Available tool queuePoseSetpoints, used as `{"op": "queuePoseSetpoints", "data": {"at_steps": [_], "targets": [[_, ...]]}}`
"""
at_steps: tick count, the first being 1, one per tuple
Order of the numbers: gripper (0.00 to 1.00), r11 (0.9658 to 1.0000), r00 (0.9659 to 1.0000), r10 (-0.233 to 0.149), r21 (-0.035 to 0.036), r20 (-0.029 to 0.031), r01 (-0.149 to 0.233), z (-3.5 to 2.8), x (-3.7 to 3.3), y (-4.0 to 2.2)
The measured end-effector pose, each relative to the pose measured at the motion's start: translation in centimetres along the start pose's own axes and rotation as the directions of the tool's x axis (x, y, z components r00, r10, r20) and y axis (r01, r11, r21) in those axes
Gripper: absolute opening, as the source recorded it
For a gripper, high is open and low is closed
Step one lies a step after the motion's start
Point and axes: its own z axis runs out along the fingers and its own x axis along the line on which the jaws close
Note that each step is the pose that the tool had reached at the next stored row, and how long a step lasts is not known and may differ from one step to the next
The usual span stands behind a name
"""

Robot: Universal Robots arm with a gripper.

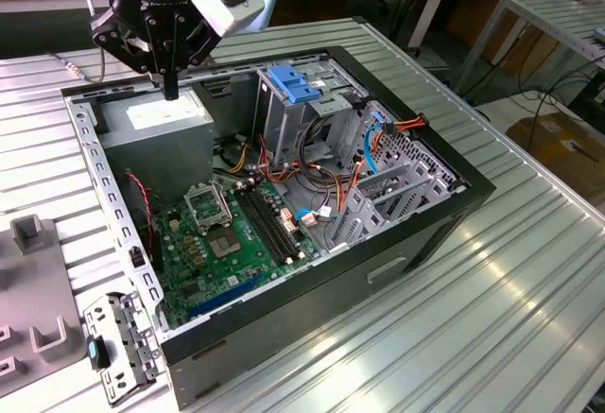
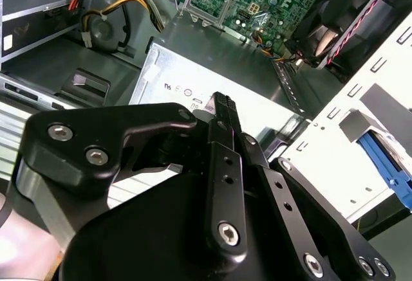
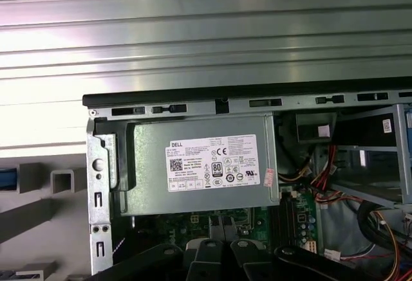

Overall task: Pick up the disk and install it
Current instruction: 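Reach for the disk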

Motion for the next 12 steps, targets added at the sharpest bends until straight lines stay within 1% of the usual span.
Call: {"op": "queuePoseSetpoints", "data": {"at_steps": [8, 12], "targets": [[0.11, 1.0, 1.0, 0.0, 0.0, -0.0001, 0.0, 0.06, 0.6, -0.05], [0.11, 1.0, 1.0, 0.0, 0.0, -0.0001, 0.0, 0.08, 1.14, -0.09]]}}
